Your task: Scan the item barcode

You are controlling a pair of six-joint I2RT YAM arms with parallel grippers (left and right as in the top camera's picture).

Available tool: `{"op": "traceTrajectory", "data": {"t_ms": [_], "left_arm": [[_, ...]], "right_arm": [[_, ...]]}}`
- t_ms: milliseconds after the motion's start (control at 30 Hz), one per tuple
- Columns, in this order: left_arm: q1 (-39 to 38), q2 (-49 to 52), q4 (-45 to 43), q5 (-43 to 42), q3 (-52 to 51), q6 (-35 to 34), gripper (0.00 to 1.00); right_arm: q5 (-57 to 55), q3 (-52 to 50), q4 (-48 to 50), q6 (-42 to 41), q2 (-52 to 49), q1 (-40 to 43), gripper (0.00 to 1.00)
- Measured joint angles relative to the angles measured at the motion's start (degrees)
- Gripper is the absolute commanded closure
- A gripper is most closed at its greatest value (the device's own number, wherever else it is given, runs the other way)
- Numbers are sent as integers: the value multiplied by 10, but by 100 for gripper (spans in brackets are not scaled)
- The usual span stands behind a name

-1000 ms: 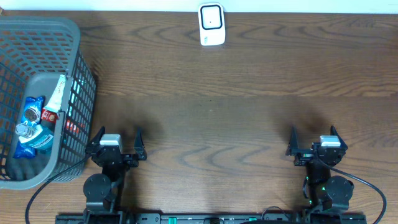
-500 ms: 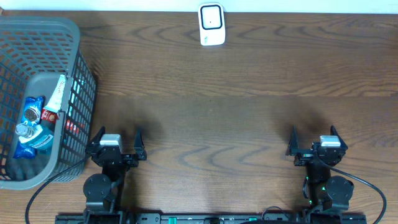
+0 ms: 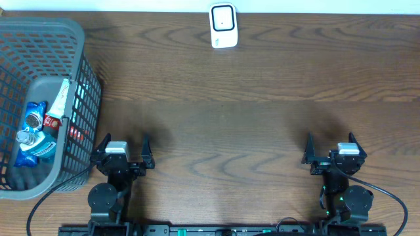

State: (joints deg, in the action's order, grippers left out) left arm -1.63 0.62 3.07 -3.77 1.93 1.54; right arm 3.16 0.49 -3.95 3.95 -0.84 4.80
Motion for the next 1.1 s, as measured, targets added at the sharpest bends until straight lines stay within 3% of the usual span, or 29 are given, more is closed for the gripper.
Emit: {"op": "traceTrajectory", "data": {"t_ms": [633, 833, 1100], "left_arm": [[0, 12, 28, -38, 32, -32, 2], [0, 94, 102, -53, 180, -79, 2], [0, 280, 197, -104, 468, -152, 2]], "right_arm": [[0, 0, 0, 0, 0, 0, 1], [0, 0, 0, 0, 0, 0, 1], [-1, 0, 0, 0, -1, 0, 1]]}}
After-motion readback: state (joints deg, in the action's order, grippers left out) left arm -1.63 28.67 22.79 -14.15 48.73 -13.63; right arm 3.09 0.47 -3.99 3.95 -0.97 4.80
